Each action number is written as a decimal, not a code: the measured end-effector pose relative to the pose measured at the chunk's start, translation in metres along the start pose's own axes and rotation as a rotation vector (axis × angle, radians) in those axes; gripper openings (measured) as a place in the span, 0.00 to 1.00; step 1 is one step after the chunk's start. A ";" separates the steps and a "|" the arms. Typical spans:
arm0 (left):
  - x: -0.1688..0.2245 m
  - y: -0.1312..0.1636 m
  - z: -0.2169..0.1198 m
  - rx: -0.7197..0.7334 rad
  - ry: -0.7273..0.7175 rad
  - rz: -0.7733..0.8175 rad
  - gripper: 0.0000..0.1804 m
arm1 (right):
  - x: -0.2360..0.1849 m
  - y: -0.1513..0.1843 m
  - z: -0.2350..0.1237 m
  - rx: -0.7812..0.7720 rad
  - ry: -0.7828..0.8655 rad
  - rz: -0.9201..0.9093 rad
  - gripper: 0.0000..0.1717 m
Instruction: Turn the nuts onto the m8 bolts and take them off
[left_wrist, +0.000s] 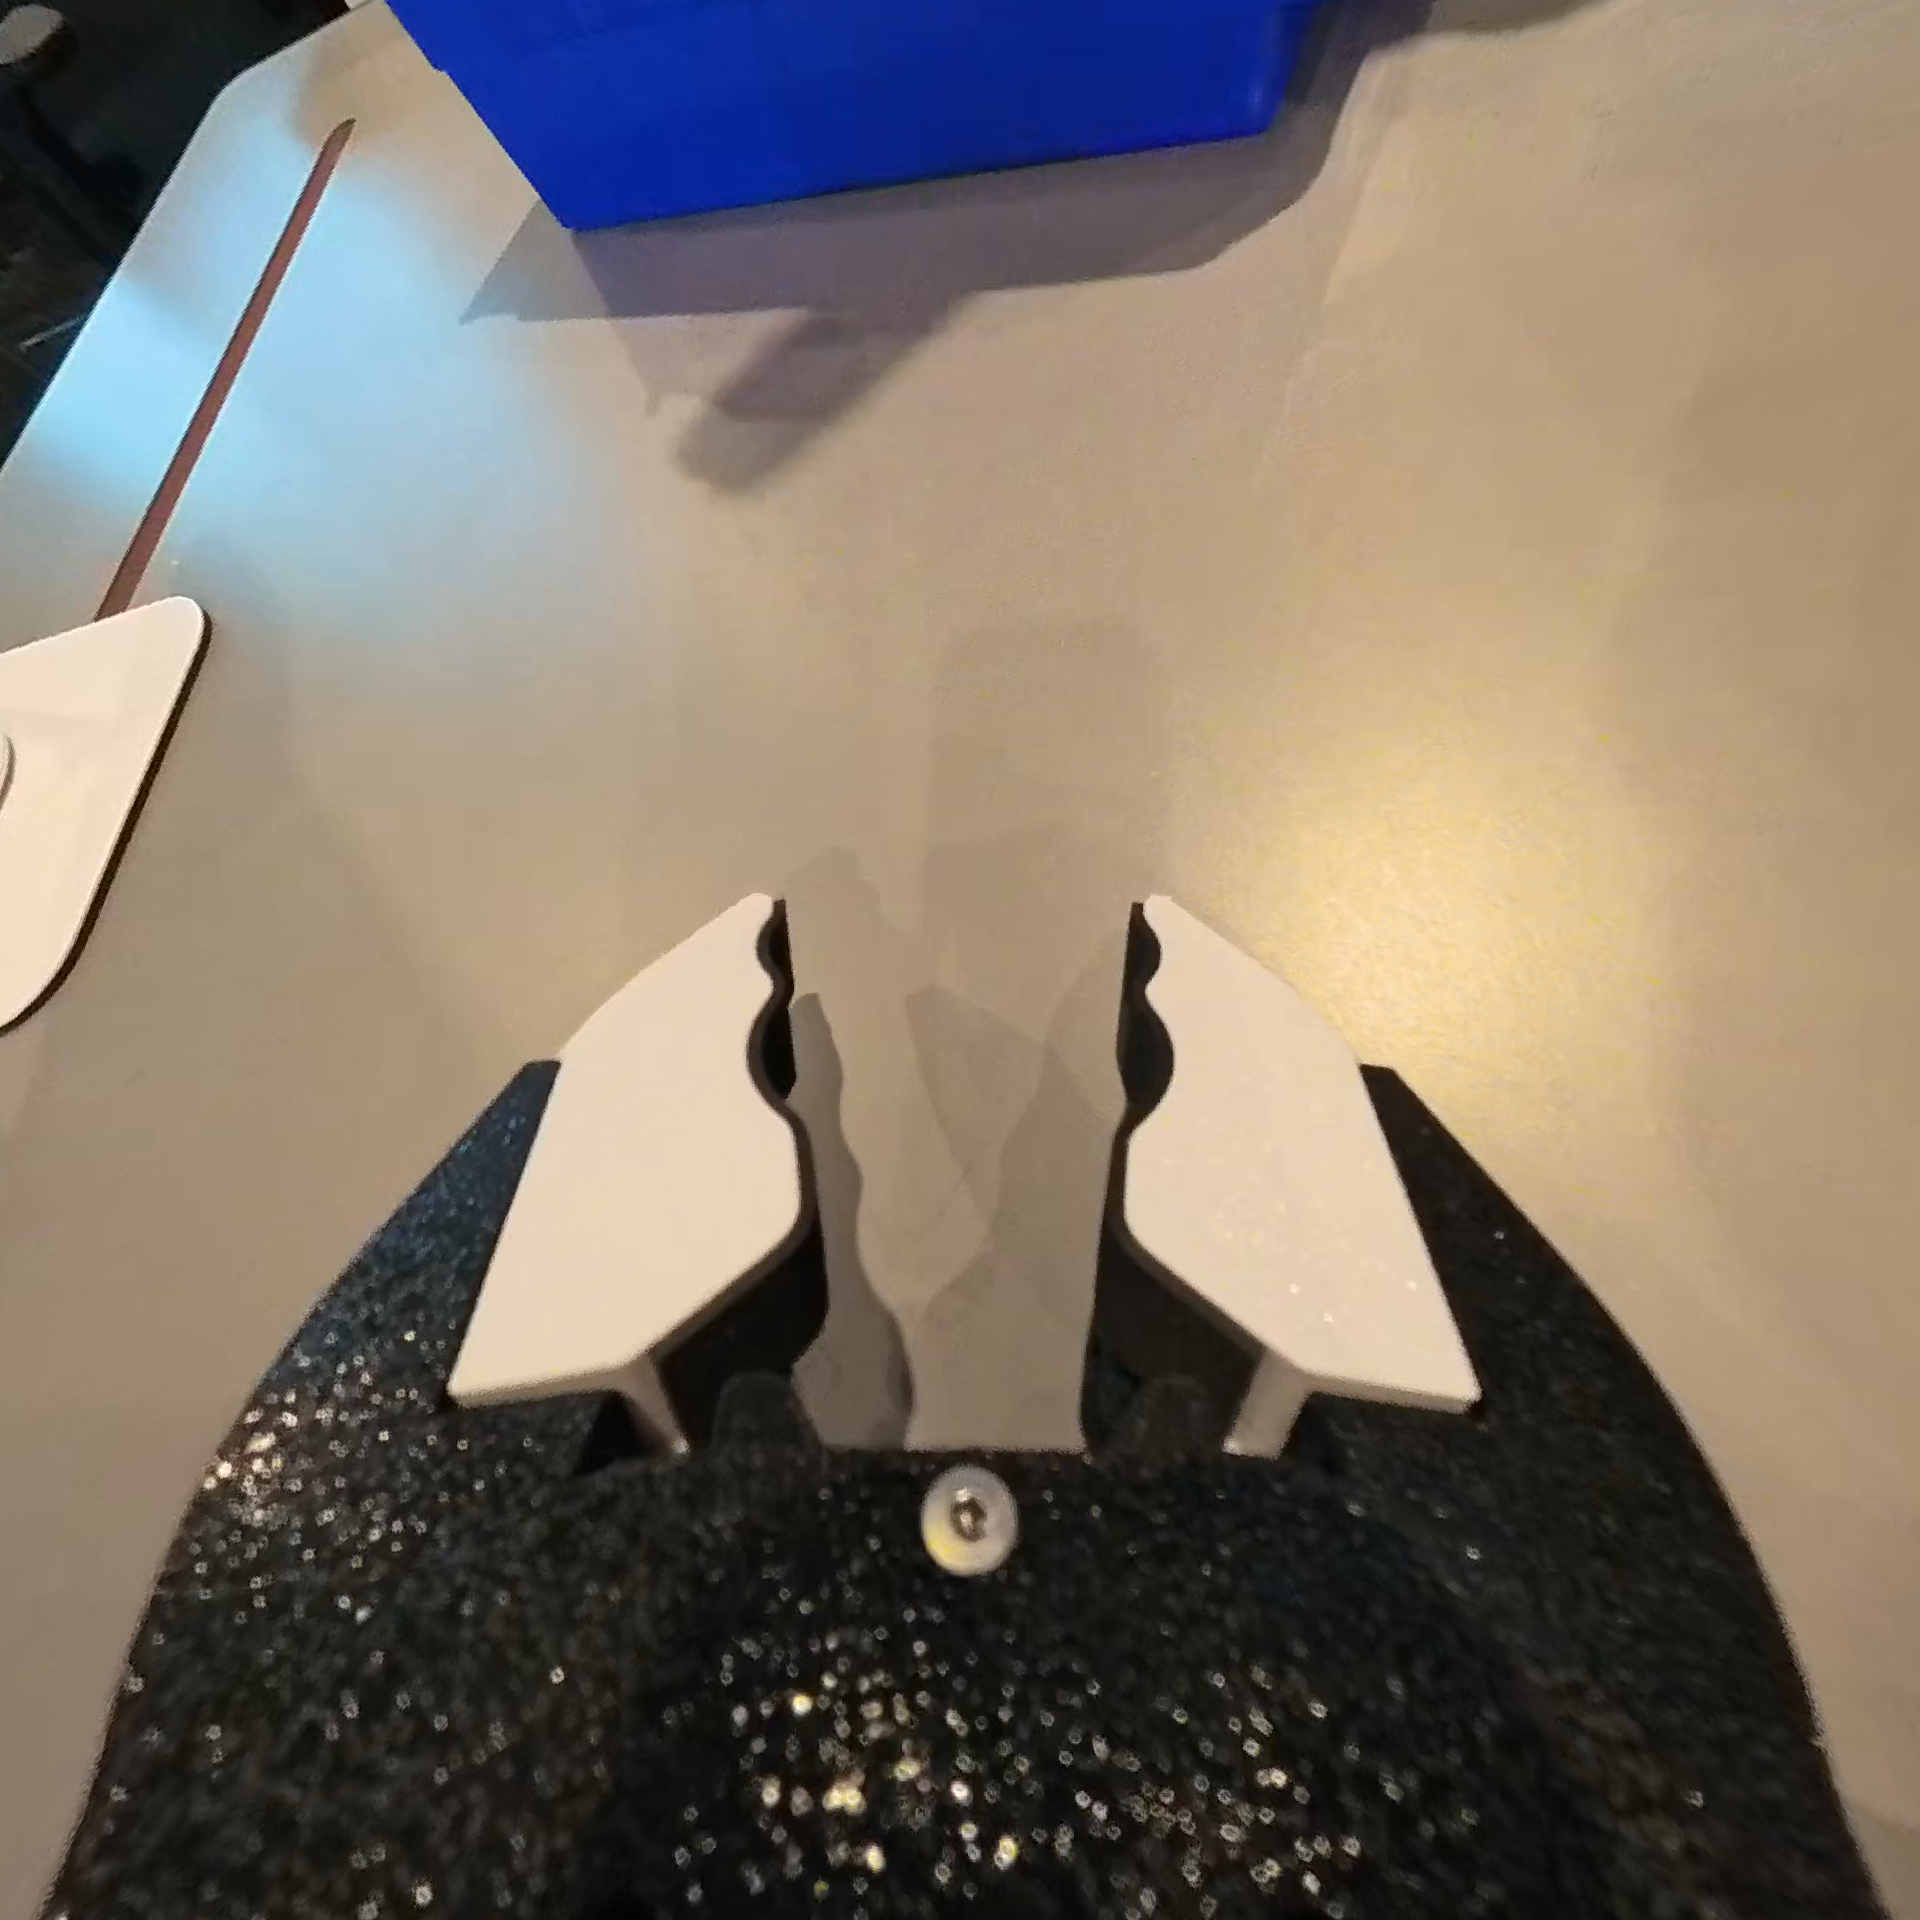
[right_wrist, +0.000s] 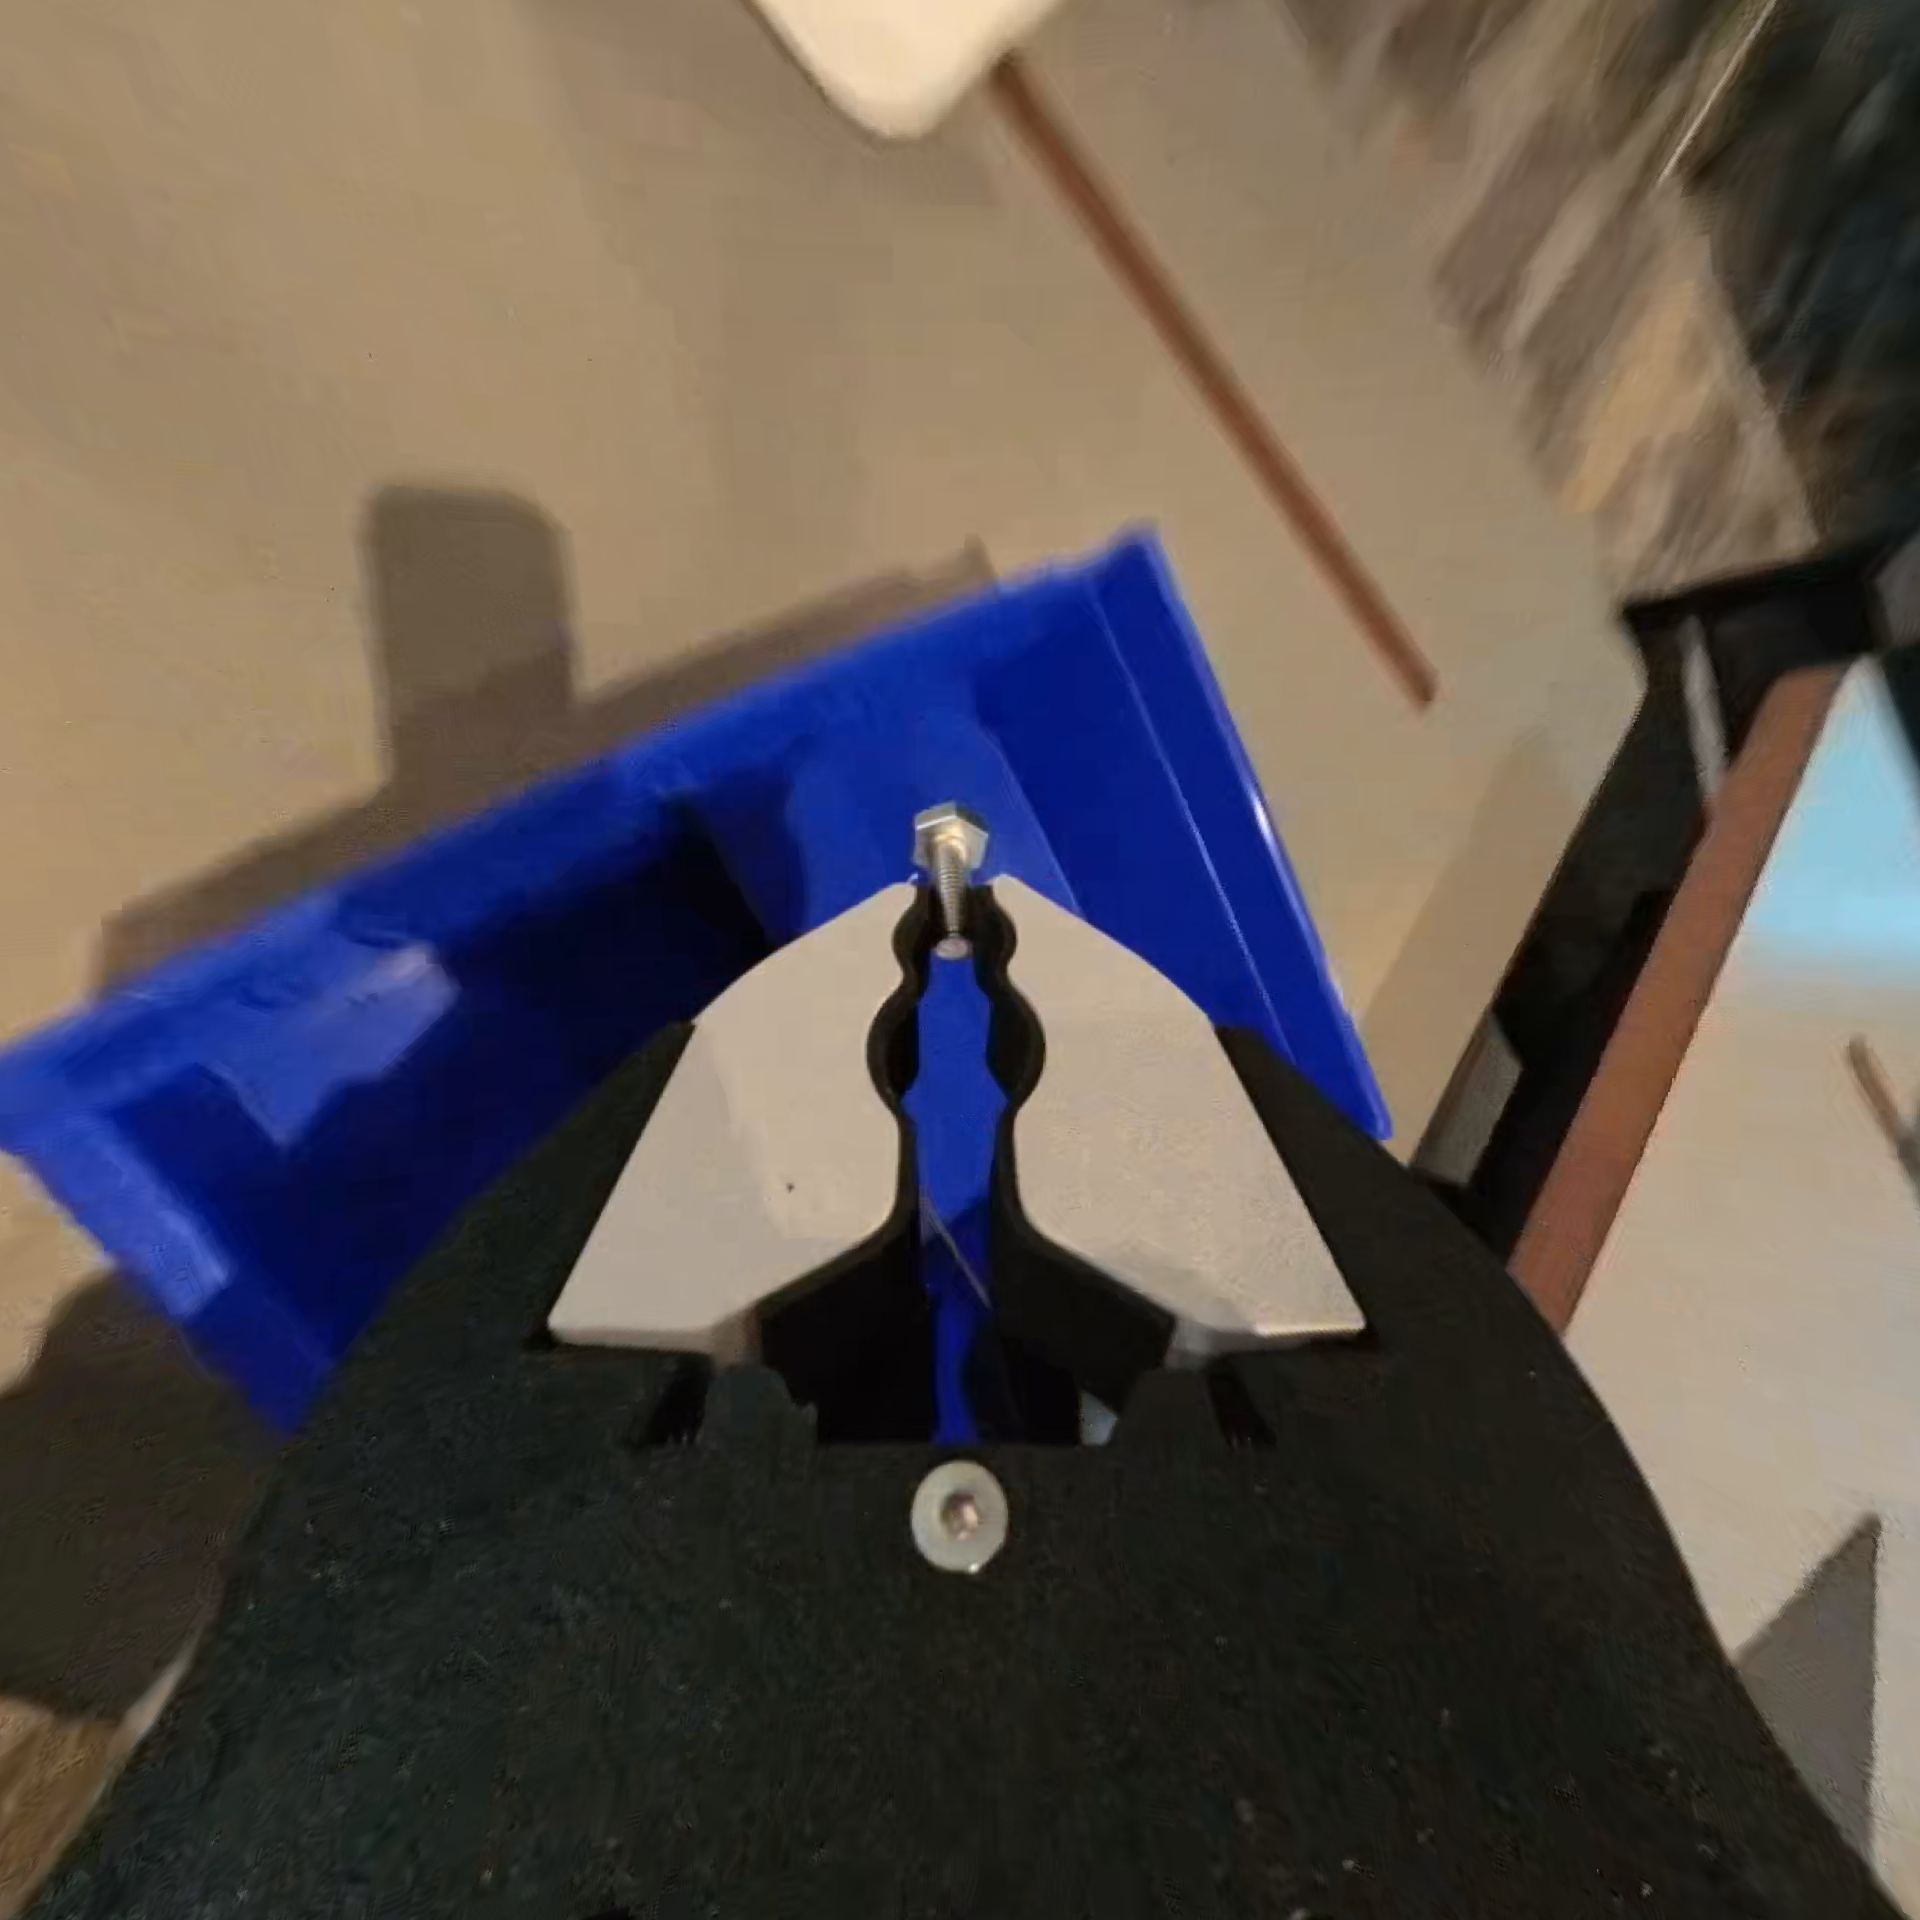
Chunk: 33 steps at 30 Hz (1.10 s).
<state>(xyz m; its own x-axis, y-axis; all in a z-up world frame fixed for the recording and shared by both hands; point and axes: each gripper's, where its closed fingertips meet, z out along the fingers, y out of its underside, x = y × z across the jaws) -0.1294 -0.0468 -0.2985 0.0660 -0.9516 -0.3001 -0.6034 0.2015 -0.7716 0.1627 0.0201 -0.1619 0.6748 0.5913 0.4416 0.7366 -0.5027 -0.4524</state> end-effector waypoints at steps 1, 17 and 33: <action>0.000 0.000 0.000 -0.001 -0.001 -0.001 0.34 | 0.008 0.015 0.012 -0.066 -0.037 0.005 0.05; -0.001 0.000 0.000 -0.007 -0.002 -0.005 0.32 | -0.007 0.078 0.095 -0.427 -0.290 0.025 0.10; -0.009 0.005 -0.005 -0.015 -0.045 -0.017 0.29 | -0.193 -0.179 0.013 0.798 -0.157 0.160 0.07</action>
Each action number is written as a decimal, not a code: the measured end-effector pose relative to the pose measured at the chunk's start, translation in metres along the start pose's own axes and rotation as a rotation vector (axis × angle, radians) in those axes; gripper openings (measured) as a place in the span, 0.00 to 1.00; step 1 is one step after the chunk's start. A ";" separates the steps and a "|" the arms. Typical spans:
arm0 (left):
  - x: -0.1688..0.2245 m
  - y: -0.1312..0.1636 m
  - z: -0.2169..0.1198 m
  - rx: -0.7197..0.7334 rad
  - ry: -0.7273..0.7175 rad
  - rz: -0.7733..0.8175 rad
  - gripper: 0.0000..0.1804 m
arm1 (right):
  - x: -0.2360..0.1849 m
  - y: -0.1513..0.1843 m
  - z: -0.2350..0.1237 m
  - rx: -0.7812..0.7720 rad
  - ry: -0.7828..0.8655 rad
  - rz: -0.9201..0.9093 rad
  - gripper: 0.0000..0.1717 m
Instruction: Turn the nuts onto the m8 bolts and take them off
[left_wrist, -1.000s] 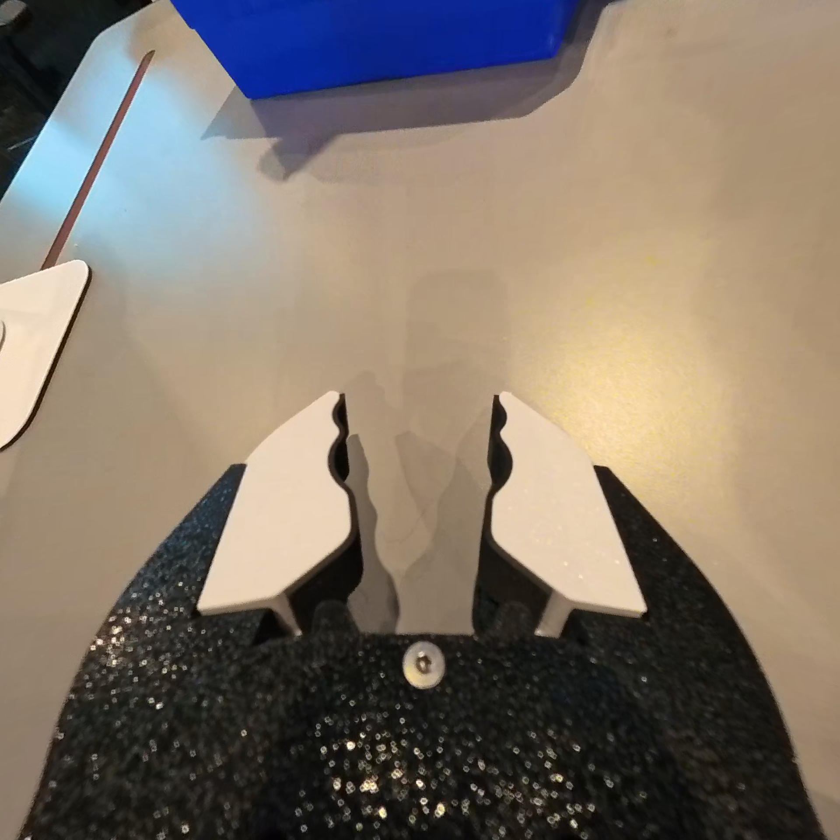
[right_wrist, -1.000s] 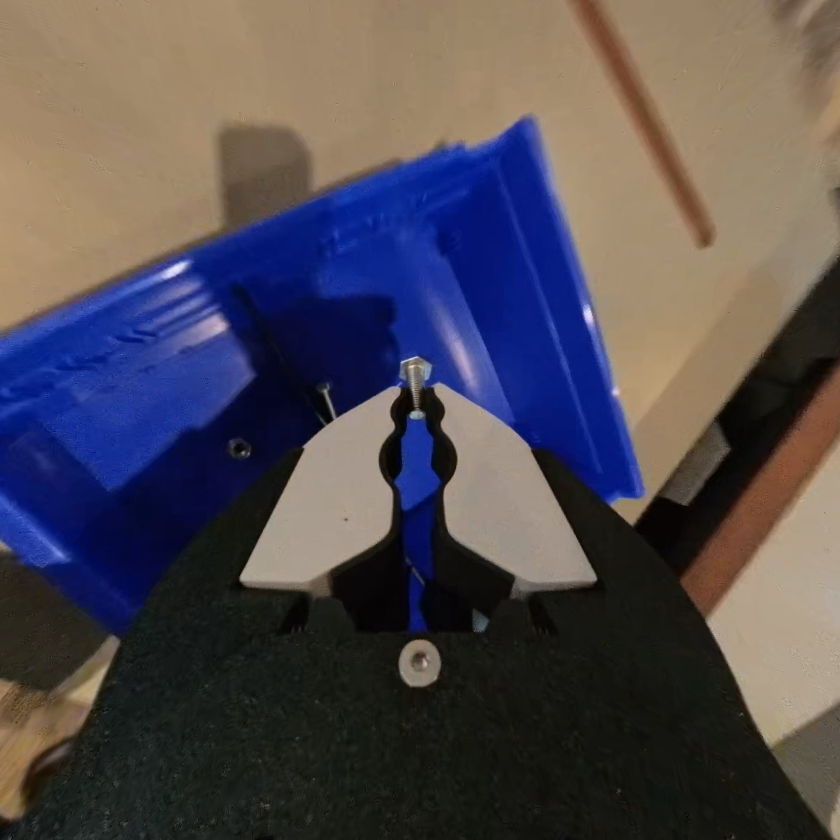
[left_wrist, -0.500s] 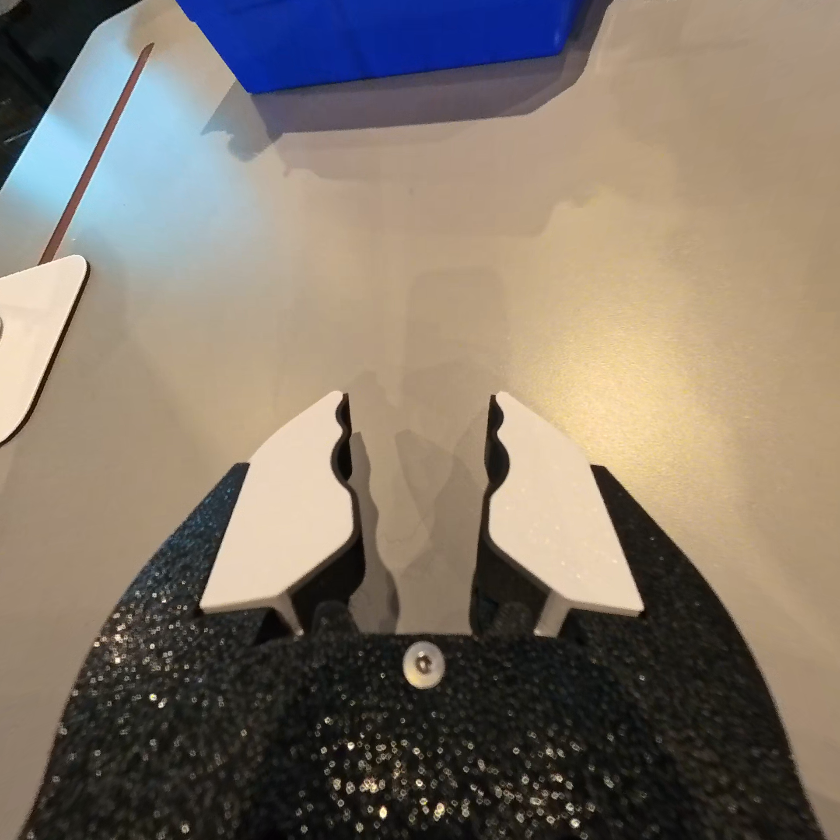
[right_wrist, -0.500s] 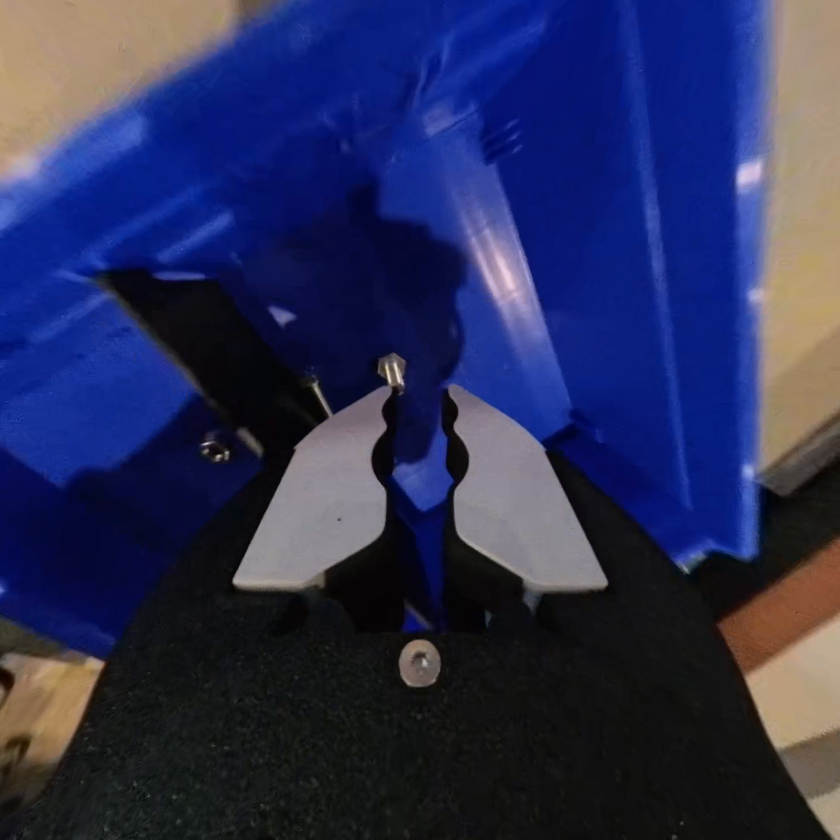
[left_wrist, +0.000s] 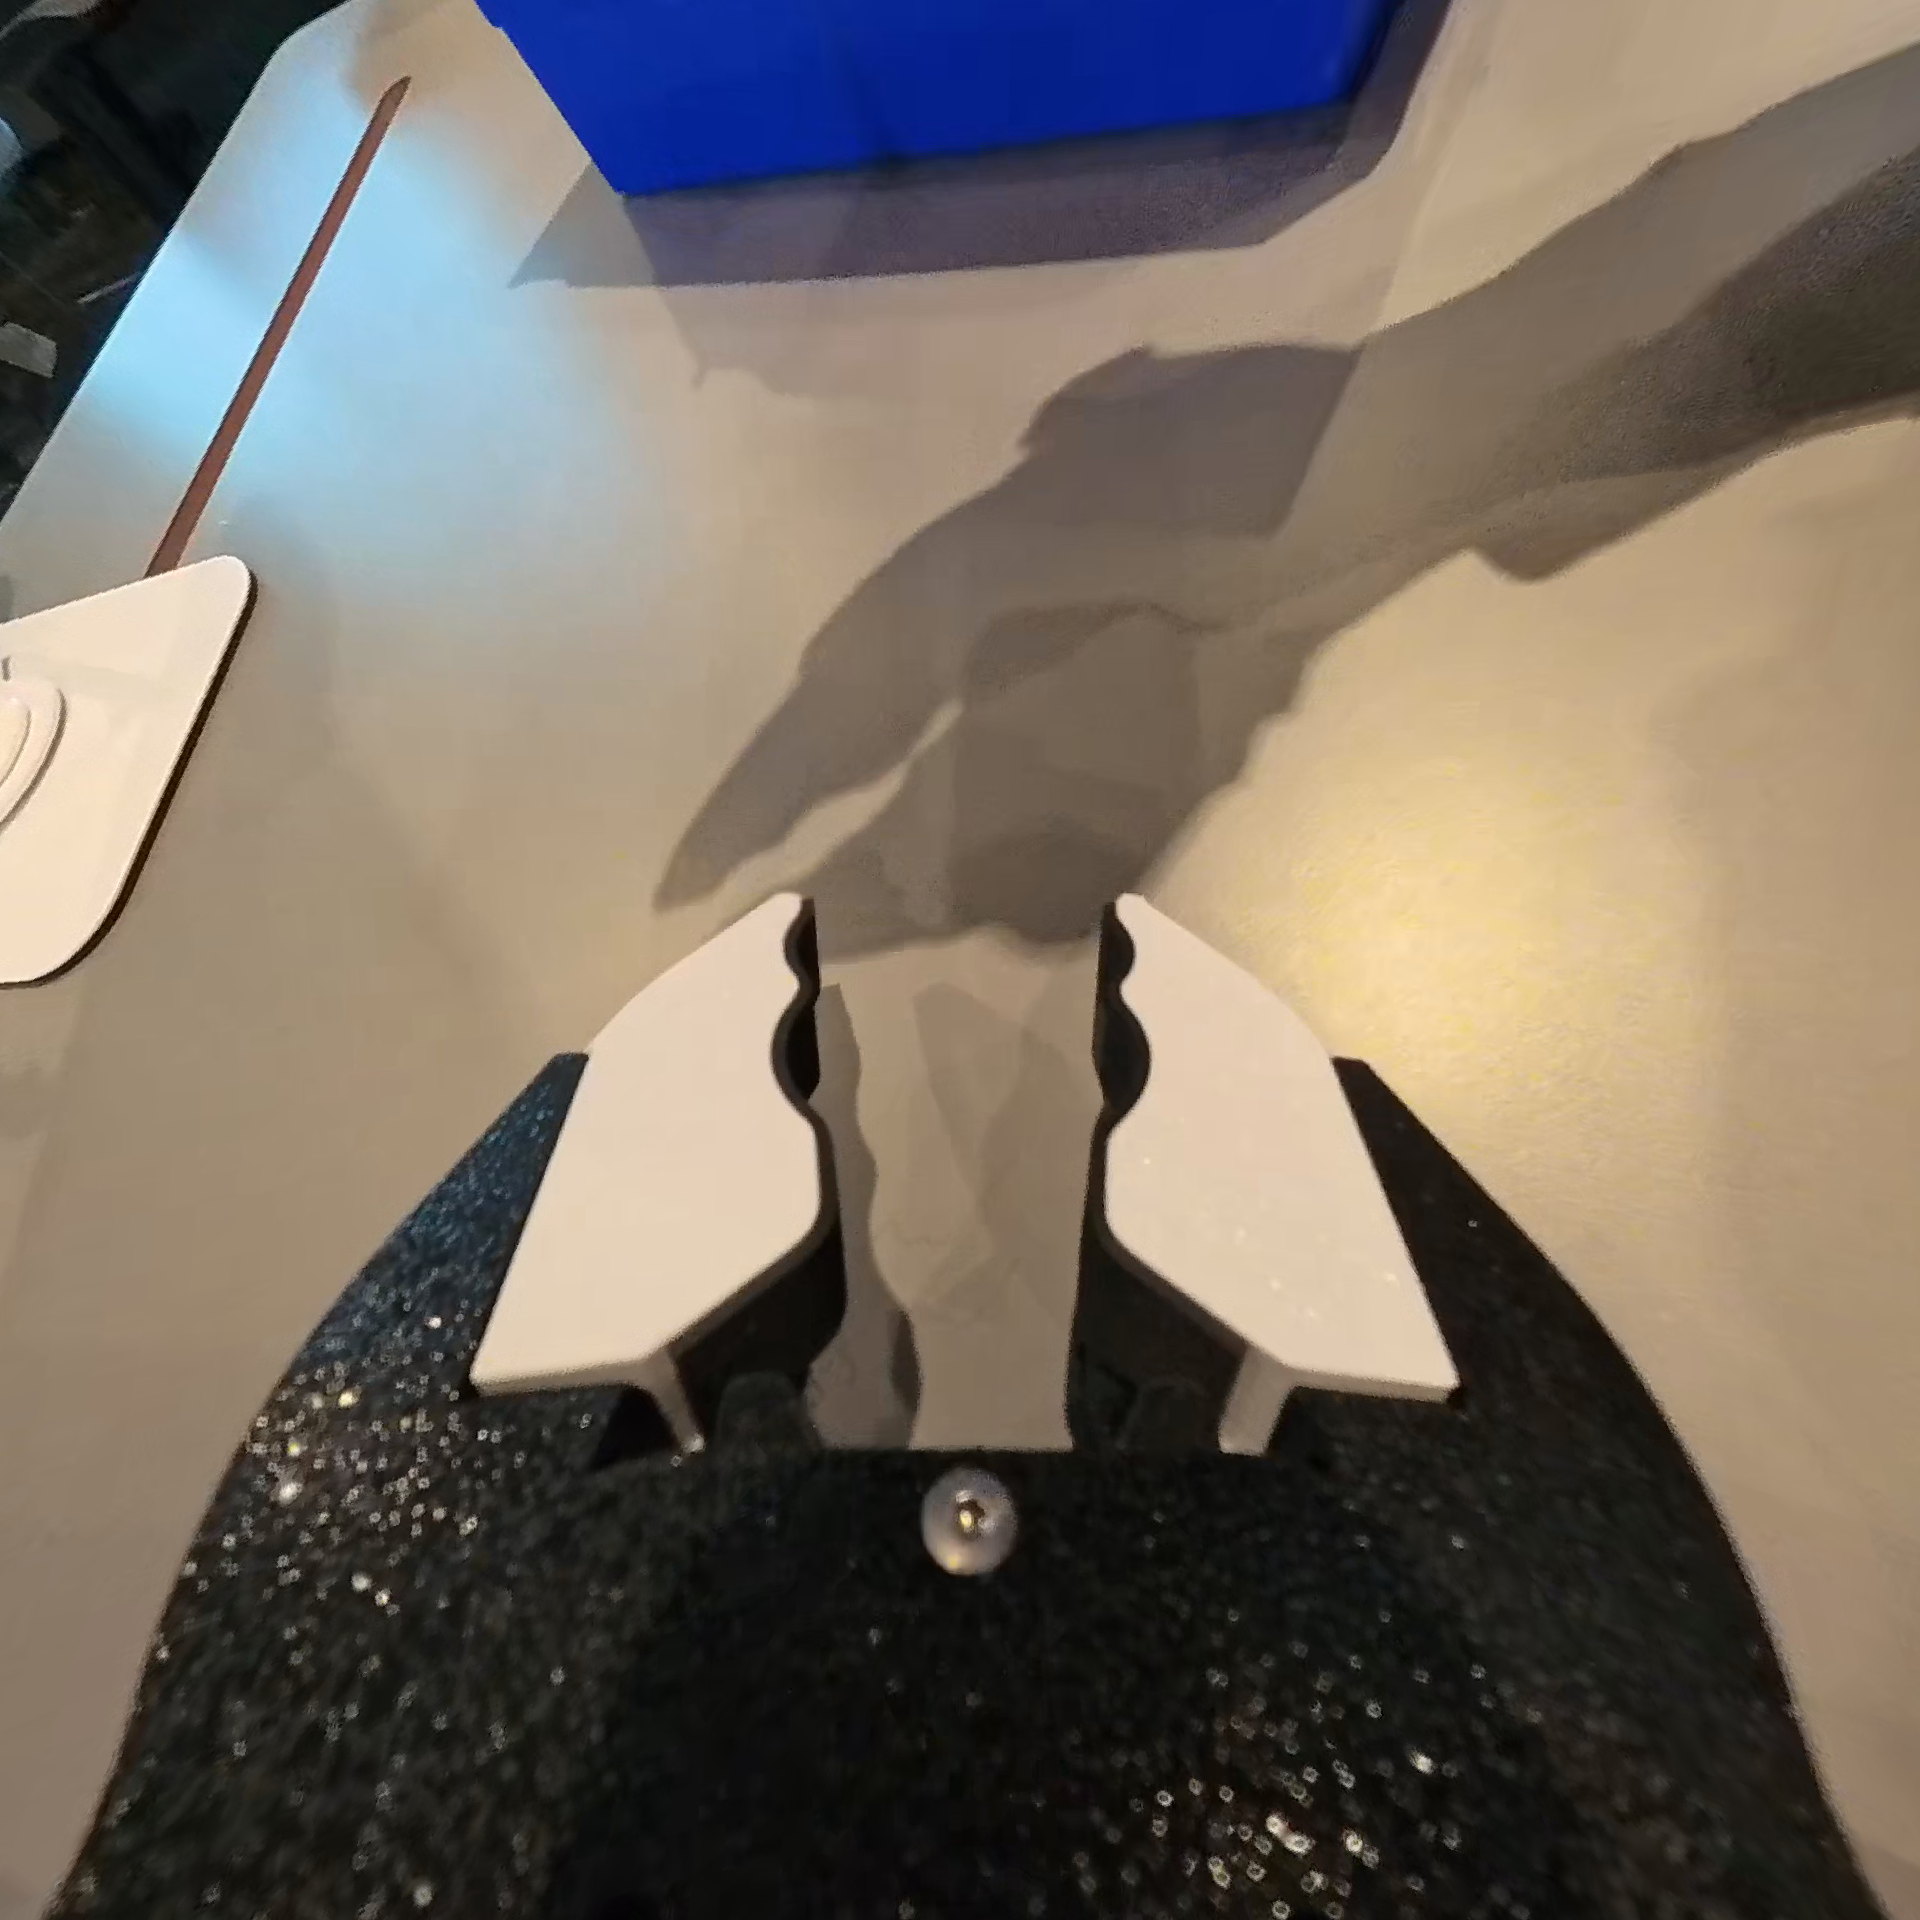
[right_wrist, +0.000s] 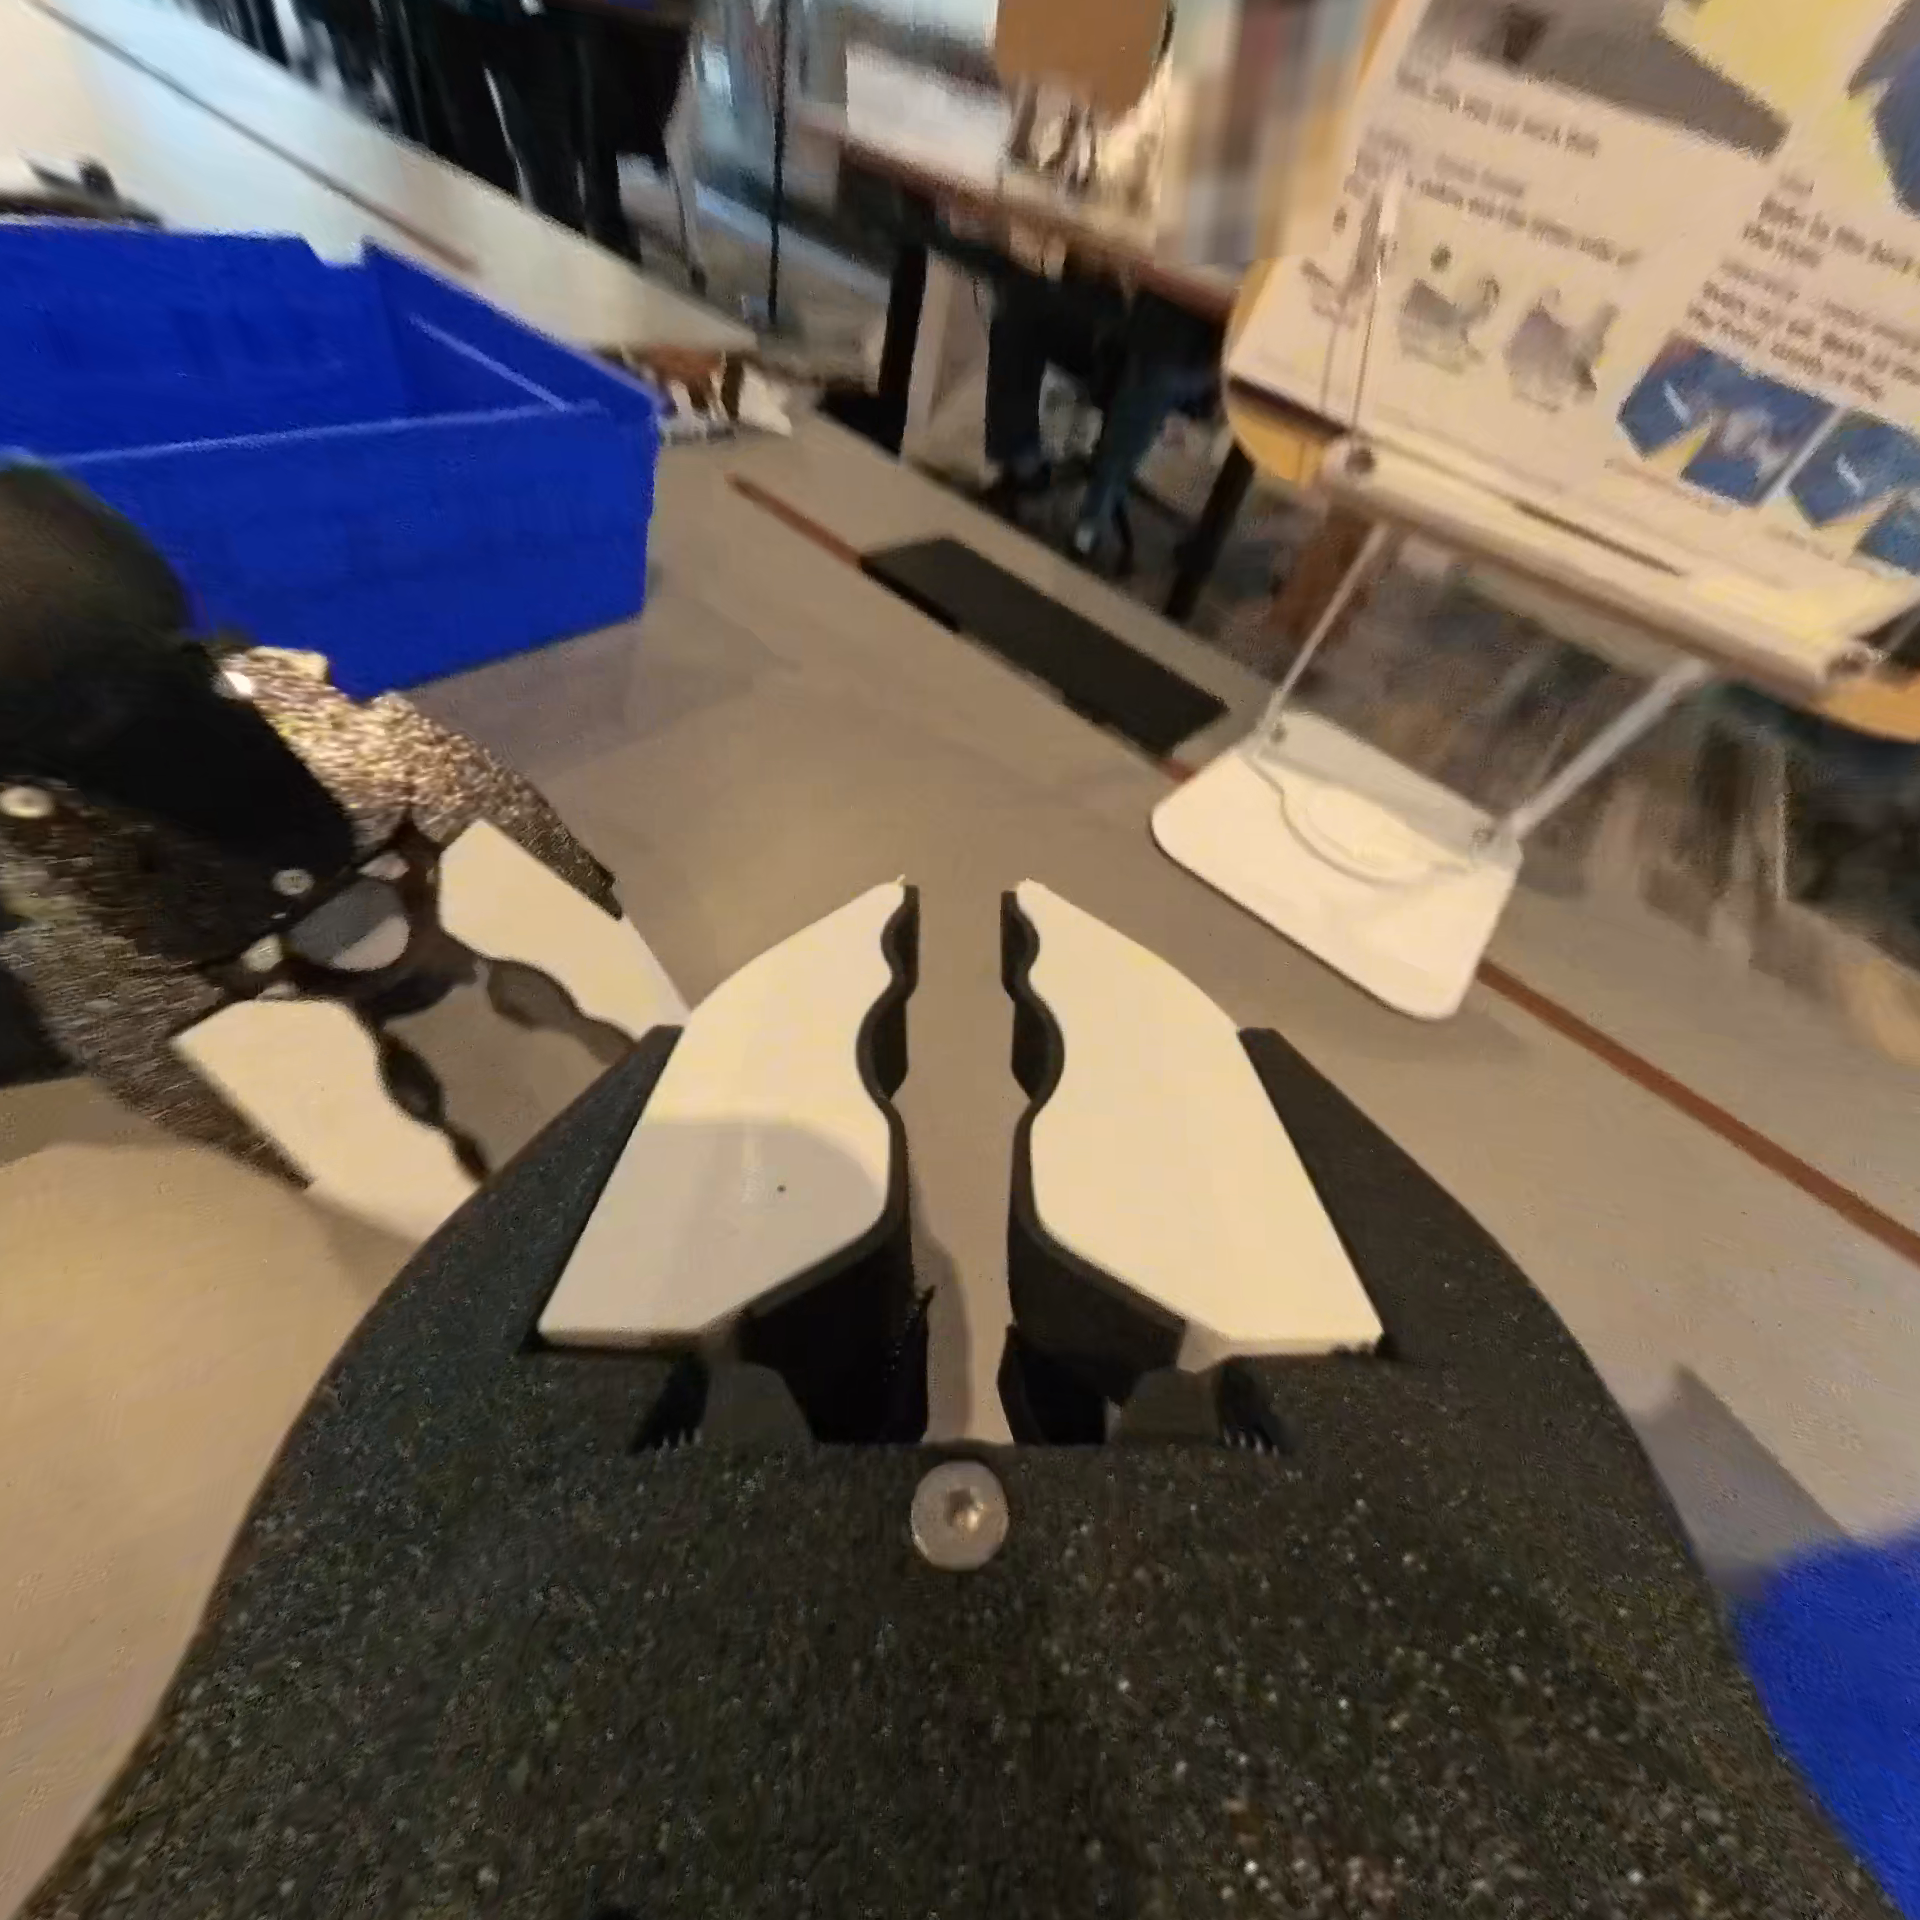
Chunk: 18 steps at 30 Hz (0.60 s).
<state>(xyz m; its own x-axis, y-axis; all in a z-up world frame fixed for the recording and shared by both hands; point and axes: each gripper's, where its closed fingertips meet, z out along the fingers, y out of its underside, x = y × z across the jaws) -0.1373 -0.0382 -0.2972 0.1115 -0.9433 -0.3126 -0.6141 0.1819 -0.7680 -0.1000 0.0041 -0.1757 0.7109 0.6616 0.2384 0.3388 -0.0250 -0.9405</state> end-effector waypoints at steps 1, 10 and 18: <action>-0.001 0.000 0.000 -0.001 -0.003 0.000 0.28 | -0.004 0.005 0.010 0.057 0.006 -0.012 0.07; -0.018 -0.011 -0.010 0.081 -0.083 -0.080 0.27 | -0.011 0.029 0.018 0.219 0.149 -0.167 0.05; -0.049 -0.080 -0.147 0.246 -0.489 -0.334 0.16 | -0.015 0.027 0.019 0.244 0.132 -0.175 0.05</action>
<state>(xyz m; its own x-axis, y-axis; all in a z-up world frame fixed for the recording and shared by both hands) -0.2089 -0.0474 -0.1384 0.6450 -0.7351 -0.2090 -0.2940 0.0137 -0.9557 -0.1131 0.0074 -0.2090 0.7338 0.5371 0.4161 0.3164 0.2719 -0.9088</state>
